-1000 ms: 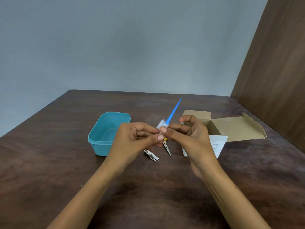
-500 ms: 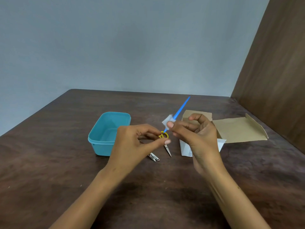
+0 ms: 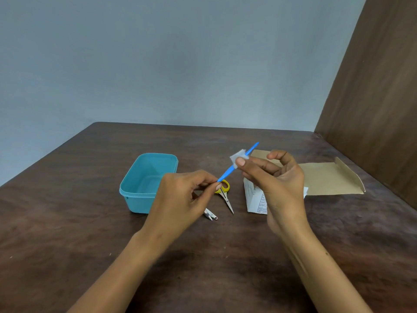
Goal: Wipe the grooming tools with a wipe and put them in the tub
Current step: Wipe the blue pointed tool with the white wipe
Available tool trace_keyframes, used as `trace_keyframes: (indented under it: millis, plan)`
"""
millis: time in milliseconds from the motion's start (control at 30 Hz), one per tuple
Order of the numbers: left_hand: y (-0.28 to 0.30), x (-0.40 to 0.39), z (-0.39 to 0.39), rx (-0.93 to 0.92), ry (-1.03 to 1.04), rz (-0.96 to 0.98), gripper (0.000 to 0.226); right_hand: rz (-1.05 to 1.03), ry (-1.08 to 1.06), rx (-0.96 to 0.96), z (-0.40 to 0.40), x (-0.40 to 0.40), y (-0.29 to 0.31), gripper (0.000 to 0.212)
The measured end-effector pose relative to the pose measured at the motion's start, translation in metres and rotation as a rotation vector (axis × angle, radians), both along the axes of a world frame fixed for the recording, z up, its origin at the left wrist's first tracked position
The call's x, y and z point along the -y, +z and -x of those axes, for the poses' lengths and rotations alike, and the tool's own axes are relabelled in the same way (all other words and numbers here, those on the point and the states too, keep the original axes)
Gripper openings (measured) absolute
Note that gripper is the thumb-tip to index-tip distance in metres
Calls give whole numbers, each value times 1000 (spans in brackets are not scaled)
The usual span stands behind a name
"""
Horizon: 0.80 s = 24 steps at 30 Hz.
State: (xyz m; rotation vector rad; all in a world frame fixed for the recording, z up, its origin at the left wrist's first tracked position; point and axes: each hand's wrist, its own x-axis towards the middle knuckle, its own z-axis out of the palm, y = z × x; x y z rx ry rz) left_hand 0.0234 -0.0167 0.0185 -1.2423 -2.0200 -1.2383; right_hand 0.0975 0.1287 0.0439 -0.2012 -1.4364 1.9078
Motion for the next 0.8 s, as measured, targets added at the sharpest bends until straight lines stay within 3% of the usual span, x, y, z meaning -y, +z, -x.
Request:
trace_keyframes:
  millis: [267, 533, 800]
  plan:
    - [1, 1, 4, 9, -14, 24, 4, -29, 121, 39, 1, 6, -7, 47]
    - [2, 1, 3, 399, -170, -15, 4, 55, 43, -43, -2, -6, 2, 46]
    - [5, 1, 2, 591, -243, -16, 8, 19, 143, 33, -1, -3, -2, 47]
